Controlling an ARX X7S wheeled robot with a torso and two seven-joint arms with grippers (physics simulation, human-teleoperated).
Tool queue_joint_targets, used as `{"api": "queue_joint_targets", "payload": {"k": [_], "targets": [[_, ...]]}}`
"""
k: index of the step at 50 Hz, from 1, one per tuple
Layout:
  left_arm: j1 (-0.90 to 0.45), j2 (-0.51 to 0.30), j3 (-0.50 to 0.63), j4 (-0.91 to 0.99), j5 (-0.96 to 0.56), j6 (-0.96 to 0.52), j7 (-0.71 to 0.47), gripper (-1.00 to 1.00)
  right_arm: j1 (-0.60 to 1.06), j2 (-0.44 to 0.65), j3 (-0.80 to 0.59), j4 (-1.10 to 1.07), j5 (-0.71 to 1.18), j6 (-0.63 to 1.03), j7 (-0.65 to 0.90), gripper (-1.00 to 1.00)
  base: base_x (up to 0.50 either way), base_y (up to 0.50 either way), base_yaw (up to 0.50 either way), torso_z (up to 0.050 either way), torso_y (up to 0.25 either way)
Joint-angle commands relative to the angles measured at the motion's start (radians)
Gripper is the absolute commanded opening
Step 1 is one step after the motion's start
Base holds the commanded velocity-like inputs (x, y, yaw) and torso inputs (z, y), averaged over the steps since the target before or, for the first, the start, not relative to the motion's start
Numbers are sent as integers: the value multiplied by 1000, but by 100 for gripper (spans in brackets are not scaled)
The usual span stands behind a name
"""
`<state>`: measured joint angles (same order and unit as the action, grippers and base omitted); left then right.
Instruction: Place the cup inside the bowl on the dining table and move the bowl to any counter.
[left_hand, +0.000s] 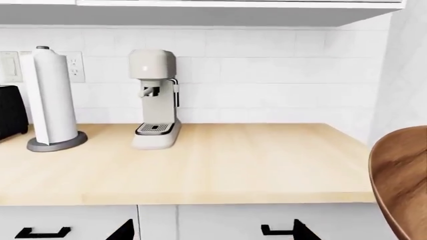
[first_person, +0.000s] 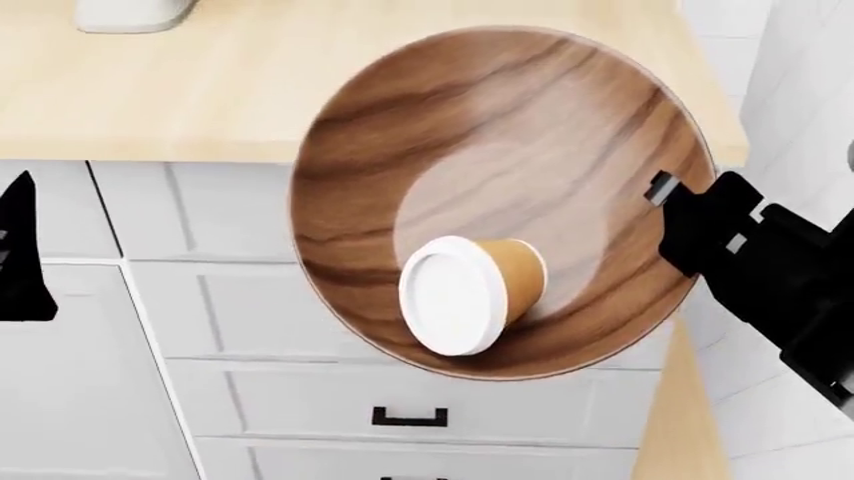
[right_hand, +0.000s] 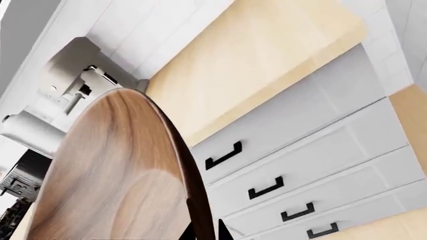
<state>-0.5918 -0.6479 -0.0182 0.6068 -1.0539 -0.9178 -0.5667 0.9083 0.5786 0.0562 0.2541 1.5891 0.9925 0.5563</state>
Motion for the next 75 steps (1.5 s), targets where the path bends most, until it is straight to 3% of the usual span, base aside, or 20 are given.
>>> {"api": "queue_joint_targets", "payload": {"k": [1, 58, 75], "targets": [[-5, 12, 19, -1, 11, 3, -7, 100, 4, 1, 8, -9, 19, -5, -6, -100, 500, 0, 0, 0, 0], [71, -19, -26, 14, -10, 48, 8, 100, -14, -2, -5, -10, 15, -26, -17, -100, 498, 0, 0, 0, 1], [72, -17, -20, 13, -8, 52, 5, 100, -18, -2, -12, -4, 20, -24, -11, -100, 286, 0, 0, 0, 1]]}}
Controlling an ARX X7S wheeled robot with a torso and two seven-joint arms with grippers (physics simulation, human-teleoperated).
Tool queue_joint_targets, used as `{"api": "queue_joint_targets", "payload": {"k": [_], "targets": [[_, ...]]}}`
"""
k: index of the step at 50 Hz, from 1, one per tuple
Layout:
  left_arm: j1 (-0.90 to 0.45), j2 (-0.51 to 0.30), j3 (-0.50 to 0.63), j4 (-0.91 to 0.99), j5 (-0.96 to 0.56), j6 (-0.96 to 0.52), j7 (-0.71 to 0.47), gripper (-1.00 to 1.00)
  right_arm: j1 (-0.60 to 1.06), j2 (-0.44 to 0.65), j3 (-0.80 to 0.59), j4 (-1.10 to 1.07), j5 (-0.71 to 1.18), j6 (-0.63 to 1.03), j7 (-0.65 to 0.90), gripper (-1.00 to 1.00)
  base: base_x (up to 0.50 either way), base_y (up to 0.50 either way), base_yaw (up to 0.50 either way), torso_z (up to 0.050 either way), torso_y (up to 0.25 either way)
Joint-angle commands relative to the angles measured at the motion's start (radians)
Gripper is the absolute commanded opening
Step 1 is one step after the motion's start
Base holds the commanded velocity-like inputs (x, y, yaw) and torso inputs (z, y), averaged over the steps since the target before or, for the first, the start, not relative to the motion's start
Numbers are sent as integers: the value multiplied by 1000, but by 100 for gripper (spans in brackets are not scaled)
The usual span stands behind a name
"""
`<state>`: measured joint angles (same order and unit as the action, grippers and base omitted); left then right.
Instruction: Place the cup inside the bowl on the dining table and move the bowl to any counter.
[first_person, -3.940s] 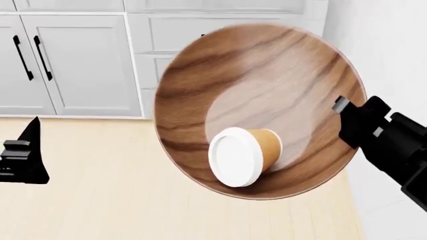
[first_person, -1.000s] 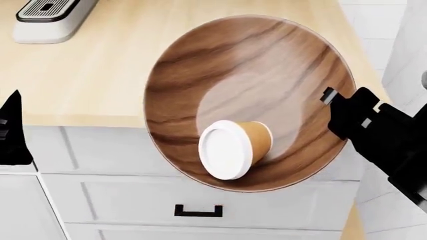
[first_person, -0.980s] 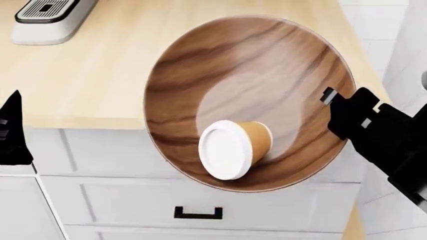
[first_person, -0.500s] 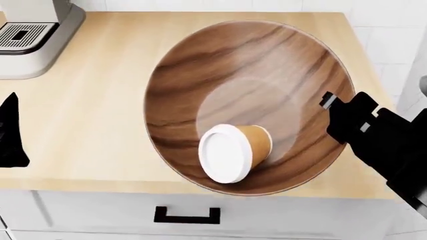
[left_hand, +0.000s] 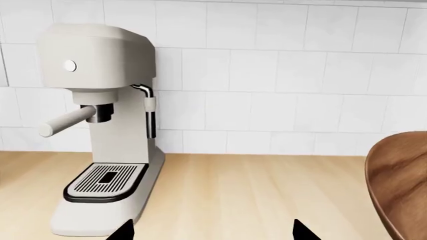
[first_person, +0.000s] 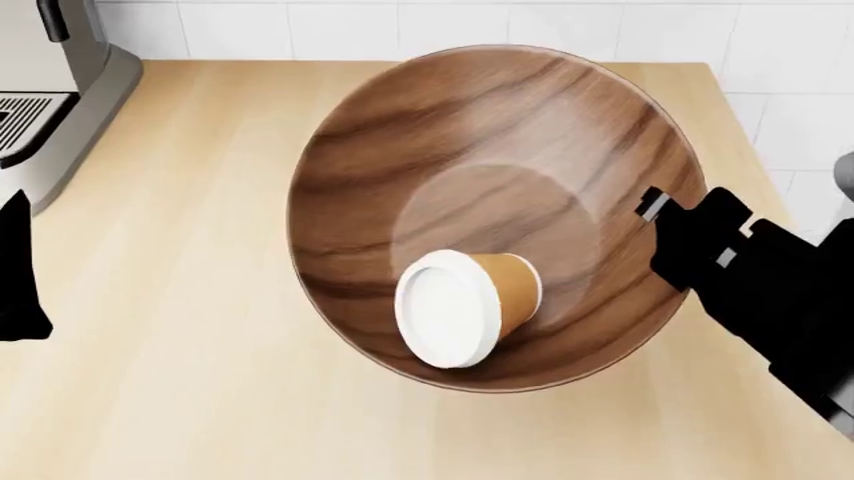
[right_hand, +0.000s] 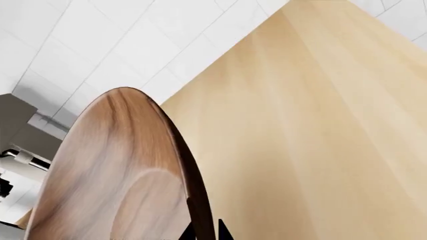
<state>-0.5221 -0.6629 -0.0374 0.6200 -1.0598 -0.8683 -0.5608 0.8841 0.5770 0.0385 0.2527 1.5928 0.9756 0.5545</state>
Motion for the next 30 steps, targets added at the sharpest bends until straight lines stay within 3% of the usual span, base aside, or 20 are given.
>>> {"api": "queue_joint_targets", "payload": {"k": [1, 30], "targets": [[5, -3, -2, 1, -2, 4, 0, 100, 6, 1, 4, -5, 14, -6, -14, -100, 117, 0, 0, 0, 0], [41, -7, -13, 6, -1, 29, 4, 100, -90, -46, -11, -2, -17, -56, -38, -100, 16, 0, 0, 0, 1]]}}
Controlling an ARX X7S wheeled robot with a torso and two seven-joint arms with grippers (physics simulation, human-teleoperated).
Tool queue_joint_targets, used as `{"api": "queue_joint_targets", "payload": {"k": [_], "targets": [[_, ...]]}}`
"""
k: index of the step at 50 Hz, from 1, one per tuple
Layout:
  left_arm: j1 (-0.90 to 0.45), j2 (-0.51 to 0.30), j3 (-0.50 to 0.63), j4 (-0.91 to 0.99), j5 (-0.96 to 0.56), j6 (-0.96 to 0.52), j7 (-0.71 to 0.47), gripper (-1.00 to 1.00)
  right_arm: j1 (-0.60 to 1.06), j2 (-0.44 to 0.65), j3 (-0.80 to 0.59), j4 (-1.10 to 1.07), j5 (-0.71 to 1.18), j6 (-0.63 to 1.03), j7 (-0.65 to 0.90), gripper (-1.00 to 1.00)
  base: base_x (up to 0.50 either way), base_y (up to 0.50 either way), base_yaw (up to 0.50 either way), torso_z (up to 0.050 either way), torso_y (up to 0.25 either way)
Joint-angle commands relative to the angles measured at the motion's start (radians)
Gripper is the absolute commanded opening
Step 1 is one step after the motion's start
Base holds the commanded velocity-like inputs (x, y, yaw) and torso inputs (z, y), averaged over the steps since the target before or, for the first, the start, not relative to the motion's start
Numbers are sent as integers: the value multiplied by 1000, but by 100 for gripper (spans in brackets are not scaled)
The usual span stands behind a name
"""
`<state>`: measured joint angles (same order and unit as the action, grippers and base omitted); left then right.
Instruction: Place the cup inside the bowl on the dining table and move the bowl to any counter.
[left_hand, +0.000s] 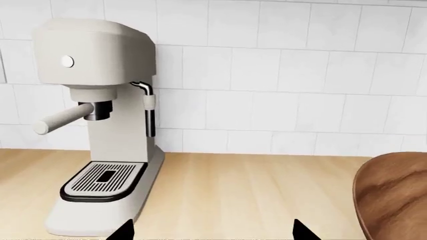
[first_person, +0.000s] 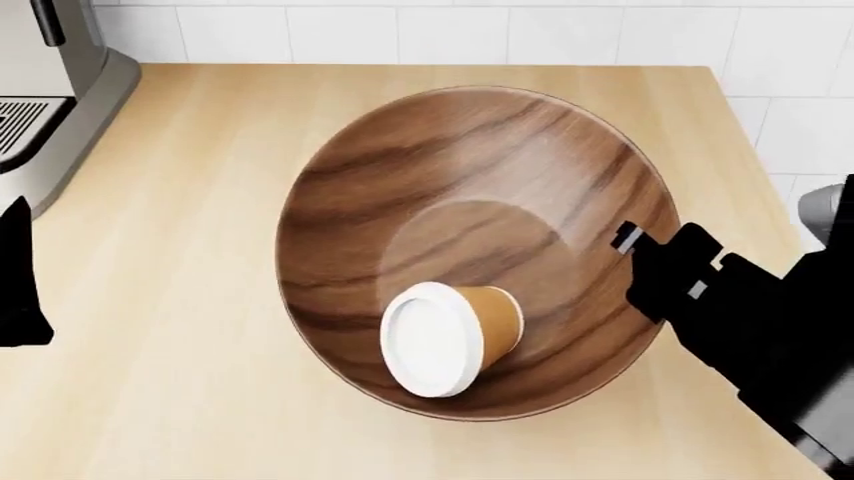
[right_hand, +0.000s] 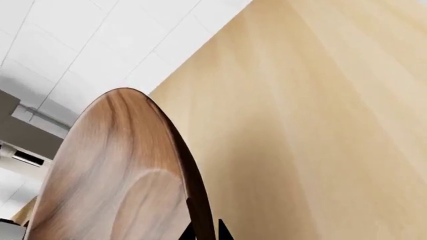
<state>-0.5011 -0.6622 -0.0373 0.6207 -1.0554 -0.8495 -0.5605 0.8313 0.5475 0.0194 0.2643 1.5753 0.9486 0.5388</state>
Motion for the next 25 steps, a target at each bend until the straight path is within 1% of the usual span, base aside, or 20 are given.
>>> {"api": "queue_joint_targets", "payload": {"k": [1, 9, 25], "targets": [[22, -11, -17, 7, -9, 10, 5, 100, -40, -18, 8, -14, 0, -30, -23, -100, 0, 0, 0, 0, 0], [43, -22, -35, 11, -17, 20, 13, 100, -46, -19, 3, -10, -3, -32, -23, -100, 0, 0, 0, 0, 0], [25, 9, 7, 2, 13, 23, -3, 100, -62, -19, -17, -5, -11, -23, -31, -100, 0, 0, 0, 0, 1]]}}
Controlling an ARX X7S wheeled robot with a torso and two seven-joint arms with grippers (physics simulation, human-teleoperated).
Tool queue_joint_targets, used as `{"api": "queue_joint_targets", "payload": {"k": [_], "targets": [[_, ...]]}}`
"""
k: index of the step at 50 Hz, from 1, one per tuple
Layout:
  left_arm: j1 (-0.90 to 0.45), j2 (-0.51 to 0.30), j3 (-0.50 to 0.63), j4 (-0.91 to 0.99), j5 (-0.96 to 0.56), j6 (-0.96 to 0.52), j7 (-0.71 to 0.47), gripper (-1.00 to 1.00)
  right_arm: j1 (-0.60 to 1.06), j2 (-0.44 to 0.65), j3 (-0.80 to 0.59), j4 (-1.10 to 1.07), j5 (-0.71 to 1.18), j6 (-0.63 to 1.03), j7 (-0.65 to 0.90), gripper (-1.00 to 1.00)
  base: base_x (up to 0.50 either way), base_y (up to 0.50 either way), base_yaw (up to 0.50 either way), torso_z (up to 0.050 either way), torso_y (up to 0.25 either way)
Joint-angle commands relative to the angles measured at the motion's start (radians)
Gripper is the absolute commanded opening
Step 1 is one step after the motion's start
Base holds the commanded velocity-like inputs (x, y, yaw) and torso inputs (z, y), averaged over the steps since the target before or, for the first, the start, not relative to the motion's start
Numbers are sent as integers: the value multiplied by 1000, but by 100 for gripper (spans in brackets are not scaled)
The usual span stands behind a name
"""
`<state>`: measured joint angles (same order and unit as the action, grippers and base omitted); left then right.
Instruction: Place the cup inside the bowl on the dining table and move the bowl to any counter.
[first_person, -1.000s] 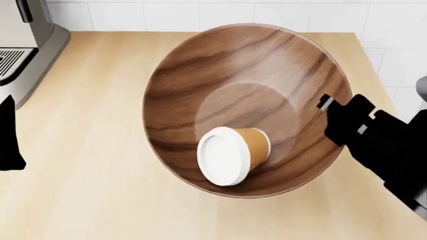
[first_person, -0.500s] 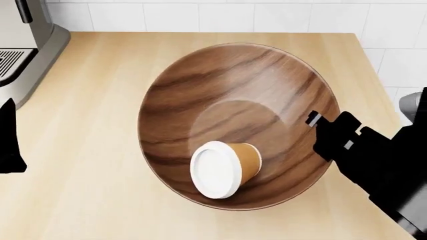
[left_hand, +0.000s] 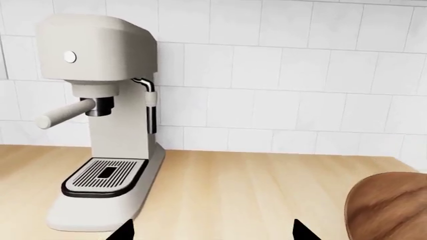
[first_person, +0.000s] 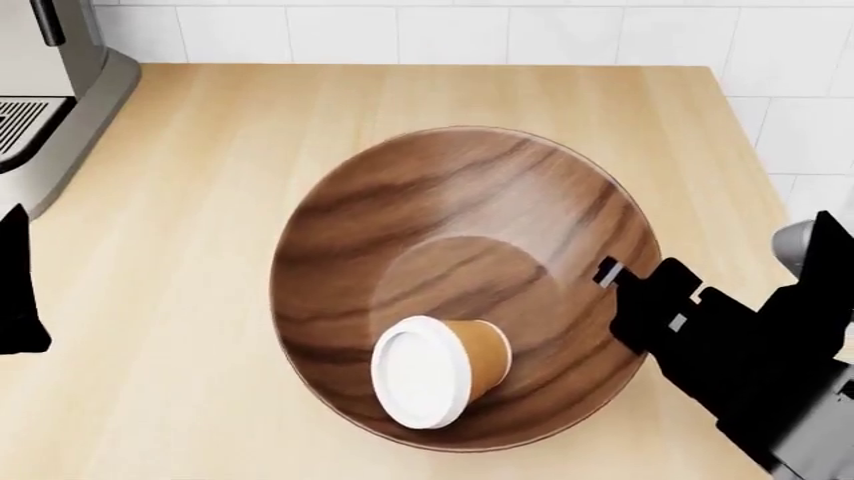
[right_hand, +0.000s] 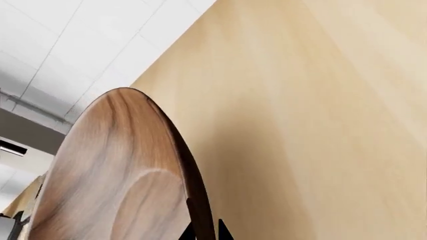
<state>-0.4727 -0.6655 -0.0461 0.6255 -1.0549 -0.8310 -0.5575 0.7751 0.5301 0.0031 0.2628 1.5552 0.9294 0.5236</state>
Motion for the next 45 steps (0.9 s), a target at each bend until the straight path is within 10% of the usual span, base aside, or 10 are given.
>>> {"api": "queue_joint_targets", "payload": {"k": [1, 45], "targets": [[-4, 13, 18, -4, 14, 6, -6, 100, -6, -1, -4, -4, 7, -3, -17, -100, 0, 0, 0, 0, 0], [26, -9, -4, -1, -3, 23, 2, 100, -20, 3, -45, 12, -31, -9, -28, -100, 0, 0, 0, 0, 0]]}}
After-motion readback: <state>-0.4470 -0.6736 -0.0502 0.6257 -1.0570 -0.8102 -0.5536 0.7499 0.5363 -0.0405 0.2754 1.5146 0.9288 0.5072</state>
